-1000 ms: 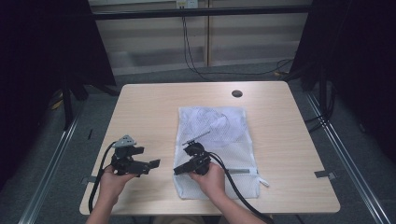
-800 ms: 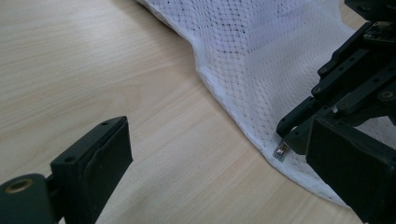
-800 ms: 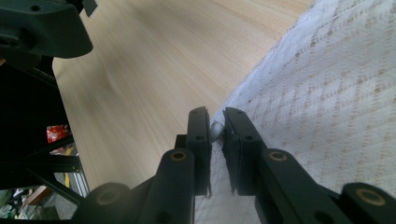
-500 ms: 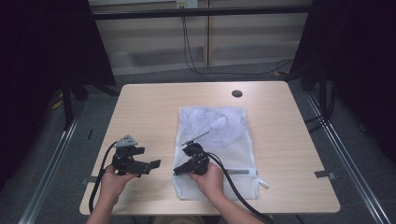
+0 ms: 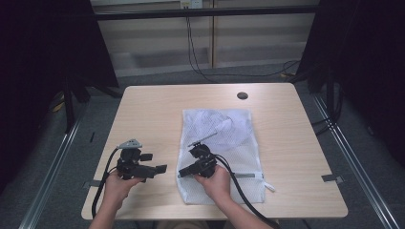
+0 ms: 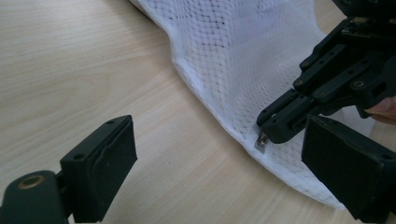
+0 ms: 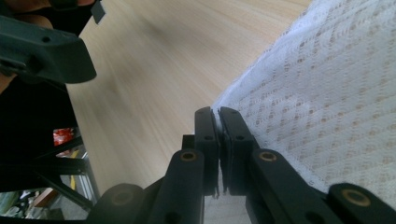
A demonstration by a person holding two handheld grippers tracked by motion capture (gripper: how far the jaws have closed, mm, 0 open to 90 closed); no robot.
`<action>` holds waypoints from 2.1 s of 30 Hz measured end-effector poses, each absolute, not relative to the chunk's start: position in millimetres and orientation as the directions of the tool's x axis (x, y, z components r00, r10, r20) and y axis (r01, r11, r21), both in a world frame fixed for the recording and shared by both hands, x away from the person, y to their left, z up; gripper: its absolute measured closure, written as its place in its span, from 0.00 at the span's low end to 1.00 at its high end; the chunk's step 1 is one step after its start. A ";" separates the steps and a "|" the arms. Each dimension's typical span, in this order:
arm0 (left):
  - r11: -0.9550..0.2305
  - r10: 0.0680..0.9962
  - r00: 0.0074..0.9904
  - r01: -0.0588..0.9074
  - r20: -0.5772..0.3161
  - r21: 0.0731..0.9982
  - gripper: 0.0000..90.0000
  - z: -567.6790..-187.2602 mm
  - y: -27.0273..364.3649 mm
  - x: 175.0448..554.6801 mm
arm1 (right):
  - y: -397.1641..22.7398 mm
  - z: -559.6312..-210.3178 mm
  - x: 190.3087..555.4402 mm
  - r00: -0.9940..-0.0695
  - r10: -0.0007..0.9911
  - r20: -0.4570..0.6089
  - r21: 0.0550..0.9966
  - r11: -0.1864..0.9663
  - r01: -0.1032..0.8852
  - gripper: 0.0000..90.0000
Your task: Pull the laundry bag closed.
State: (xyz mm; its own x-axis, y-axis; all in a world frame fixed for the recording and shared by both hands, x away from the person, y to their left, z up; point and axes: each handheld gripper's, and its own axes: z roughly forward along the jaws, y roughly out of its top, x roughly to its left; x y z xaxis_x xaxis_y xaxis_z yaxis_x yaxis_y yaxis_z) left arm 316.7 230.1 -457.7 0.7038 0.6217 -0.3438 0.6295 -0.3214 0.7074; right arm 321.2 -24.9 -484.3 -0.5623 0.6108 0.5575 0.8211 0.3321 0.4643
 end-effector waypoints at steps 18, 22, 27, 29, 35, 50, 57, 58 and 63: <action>-0.347 0.542 0.724 0.656 -0.427 0.671 0.07 -461.4 215.6 316.9 | -44.4 -468.0 321.7 -0.565 0.597 0.569 0.503 0.291 0.814 0.96; -0.349 0.518 0.726 0.662 -0.453 0.663 0.09 -462.5 208.3 316.5 | -46.0 -467.7 322.2 -0.564 0.594 0.574 0.509 0.281 0.814 0.96; -0.348 0.484 0.730 0.666 -0.482 0.659 0.13 -461.5 200.7 315.2 | -47.2 -464.8 321.5 -0.563 0.599 0.569 0.518 0.270 0.811 0.96; -0.361 0.476 0.732 0.669 -0.488 0.650 0.14 -462.1 197.2 314.5 | -48.1 -463.2 321.0 -0.564 0.601 0.567 0.520 0.270 0.810 0.96; -0.357 0.465 0.716 0.689 -0.520 0.630 0.19 -466.4 188.3 314.7 | -50.7 -461.2 320.5 -0.571 0.599 0.562 0.536 0.263 0.802 0.96; -0.357 0.465 0.704 0.704 -0.537 0.614 0.26 -469.2 167.5 315.3 | -54.5 -455.9 319.3 -0.576 0.602 0.553 0.553 0.252 0.794 0.96; -0.355 0.478 0.695 0.713 -0.537 0.605 0.31 -471.5 162.4 315.4 | -54.3 -454.0 318.6 -0.580 0.599 0.552 0.561 0.248 0.790 0.96; -0.366 0.481 0.699 0.709 -0.529 0.604 0.32 -471.9 162.0 315.8 | -54.2 -453.4 318.5 -0.580 0.599 0.551 0.563 0.246 0.789 0.96; -0.371 0.491 0.700 0.707 -0.519 0.602 0.38 -472.1 157.9 314.1 | -56.0 -450.2 318.4 -0.581 0.597 0.553 0.569 0.239 0.787 0.96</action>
